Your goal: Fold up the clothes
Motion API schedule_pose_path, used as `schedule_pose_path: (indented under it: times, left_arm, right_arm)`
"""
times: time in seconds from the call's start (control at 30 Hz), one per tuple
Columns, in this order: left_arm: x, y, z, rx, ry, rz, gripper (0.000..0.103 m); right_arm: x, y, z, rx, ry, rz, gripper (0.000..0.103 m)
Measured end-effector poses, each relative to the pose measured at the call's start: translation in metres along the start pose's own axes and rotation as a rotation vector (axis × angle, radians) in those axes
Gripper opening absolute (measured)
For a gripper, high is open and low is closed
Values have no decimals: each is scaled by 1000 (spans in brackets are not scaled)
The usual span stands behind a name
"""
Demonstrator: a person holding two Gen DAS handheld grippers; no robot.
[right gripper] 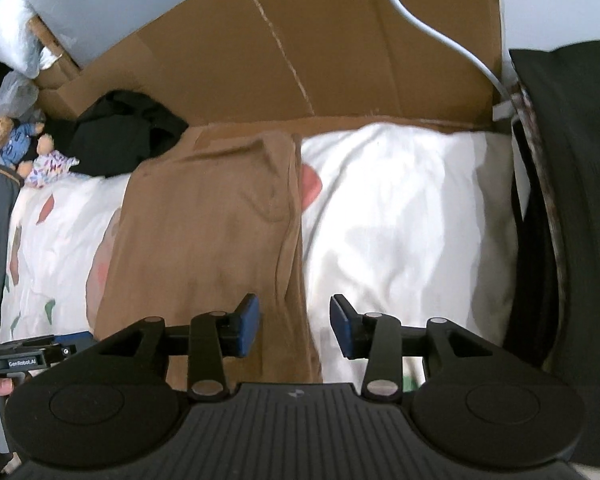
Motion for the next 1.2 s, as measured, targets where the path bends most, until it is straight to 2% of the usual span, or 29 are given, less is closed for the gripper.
schedule_pose_path:
  times: [0.3, 0.6, 0.8, 0.87, 0.97, 1.2]
  left_arm:
    - [9, -1, 4, 14, 29, -2, 60]
    - [6, -14, -1, 57, 60, 4, 60]
    - [10, -22, -12, 119, 85, 45, 52]
    - [12, -24, -13, 137, 108, 64, 40]
    - [16, -26, -14, 151, 121, 87, 30]
    - [24, -23, -17, 182, 175, 123, 27]
  right_arm:
    - [34, 1, 5, 10, -8, 38, 47]
    - [57, -19, -2, 7, -39, 96, 48]
    - [67, -29, -1, -5, -54, 121, 49]
    - [70, -31, -2, -8, -68, 127, 50]
    - [73, -31, 0, -23, -86, 137, 50]
    - [79, -25, -4, -42, -121, 151, 50]
Point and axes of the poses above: each gripper's, at about its wrist camera, not at the fingertips, and y roughly against the way its jaws point, z to its left, x to its underside, the point moved 10 cm from there along -y, roughly the way its jaws point, and after that the axes turned 12 degrees about -z, right-handed, at the moved point
